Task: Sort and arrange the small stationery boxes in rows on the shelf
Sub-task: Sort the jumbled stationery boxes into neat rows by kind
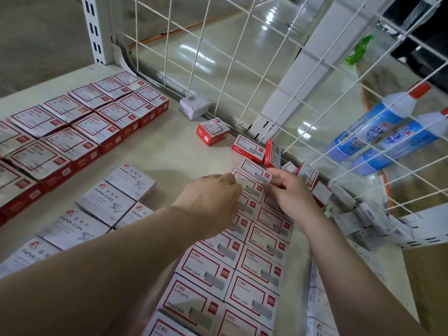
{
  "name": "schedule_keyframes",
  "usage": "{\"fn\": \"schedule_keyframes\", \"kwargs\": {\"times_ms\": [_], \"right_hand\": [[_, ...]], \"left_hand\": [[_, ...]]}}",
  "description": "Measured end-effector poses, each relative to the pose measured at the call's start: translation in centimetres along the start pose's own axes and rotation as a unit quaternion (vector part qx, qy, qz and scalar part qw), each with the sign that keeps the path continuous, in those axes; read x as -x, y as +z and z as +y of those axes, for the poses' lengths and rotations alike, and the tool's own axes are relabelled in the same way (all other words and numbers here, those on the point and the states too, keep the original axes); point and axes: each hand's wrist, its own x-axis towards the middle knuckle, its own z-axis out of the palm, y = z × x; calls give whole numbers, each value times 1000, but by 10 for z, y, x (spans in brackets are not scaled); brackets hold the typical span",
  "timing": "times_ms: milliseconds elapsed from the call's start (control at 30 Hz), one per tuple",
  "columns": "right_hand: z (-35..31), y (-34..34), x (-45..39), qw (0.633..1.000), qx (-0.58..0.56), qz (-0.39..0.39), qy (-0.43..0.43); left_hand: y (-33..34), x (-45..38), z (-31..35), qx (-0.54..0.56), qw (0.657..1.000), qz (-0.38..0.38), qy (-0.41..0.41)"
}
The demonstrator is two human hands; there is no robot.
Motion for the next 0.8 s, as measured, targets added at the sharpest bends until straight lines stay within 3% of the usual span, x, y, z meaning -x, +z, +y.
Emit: {"fn": "schedule_keyframes", "kwargs": {"times_ms": [600, 700, 800], "right_hand": [[2, 1, -2, 1000, 7, -12, -10], [3, 2, -3, 1000, 4, 17, -16], [4, 4, -4, 995, 7, 97, -26]], "left_hand": [[-1, 1, 1, -9, 1000, -7, 7], [-1, 1, 1, -12, 1000, -11, 6], [-3, 0, 1, -13, 1000, -8, 6]]}}
